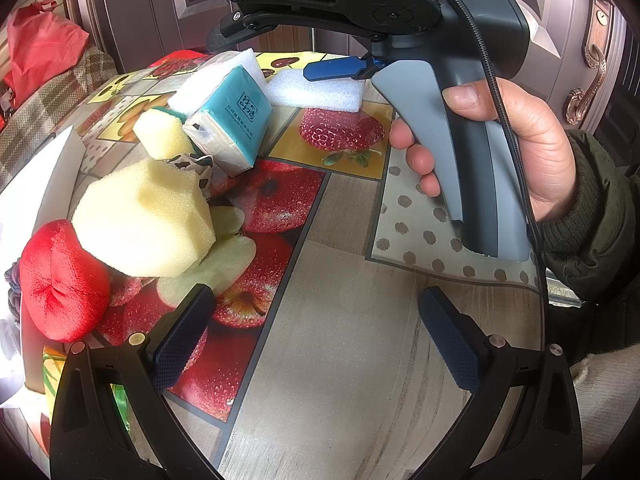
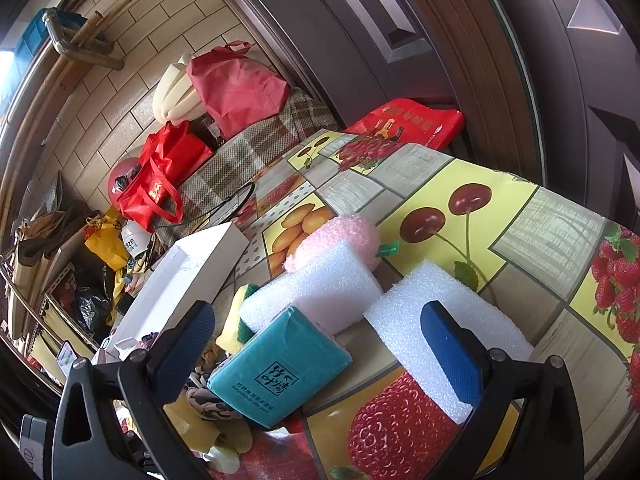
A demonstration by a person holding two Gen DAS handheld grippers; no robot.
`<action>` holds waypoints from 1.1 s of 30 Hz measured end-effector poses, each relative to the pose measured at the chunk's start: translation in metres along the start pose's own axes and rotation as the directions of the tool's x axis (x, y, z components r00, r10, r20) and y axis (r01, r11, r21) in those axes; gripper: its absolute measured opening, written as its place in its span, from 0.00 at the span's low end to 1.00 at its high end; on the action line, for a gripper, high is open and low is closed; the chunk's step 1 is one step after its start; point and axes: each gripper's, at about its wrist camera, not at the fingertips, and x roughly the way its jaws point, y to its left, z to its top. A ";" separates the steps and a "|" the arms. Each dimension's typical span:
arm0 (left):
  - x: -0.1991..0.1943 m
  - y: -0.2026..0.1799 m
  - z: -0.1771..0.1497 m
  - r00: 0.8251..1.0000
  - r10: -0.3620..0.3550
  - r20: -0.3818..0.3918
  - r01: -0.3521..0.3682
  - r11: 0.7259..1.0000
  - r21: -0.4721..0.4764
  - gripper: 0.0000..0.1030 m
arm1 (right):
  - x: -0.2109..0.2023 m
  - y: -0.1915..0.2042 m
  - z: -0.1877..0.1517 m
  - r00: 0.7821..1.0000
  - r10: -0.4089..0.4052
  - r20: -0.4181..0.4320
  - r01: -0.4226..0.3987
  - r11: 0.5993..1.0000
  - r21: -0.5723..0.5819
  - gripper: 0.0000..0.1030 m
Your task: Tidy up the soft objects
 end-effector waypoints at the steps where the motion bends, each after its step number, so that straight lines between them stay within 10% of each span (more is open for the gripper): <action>1: 0.000 0.000 0.000 1.000 0.000 0.000 0.000 1.000 0.000 0.99 | 0.000 0.000 0.000 1.000 0.000 0.000 0.000 1.000 0.000 1.00; 33: 0.000 0.000 0.000 1.000 0.000 0.000 0.000 1.000 0.000 0.99 | -0.003 -0.005 0.000 1.000 0.007 0.001 -0.007 1.000 0.007 1.00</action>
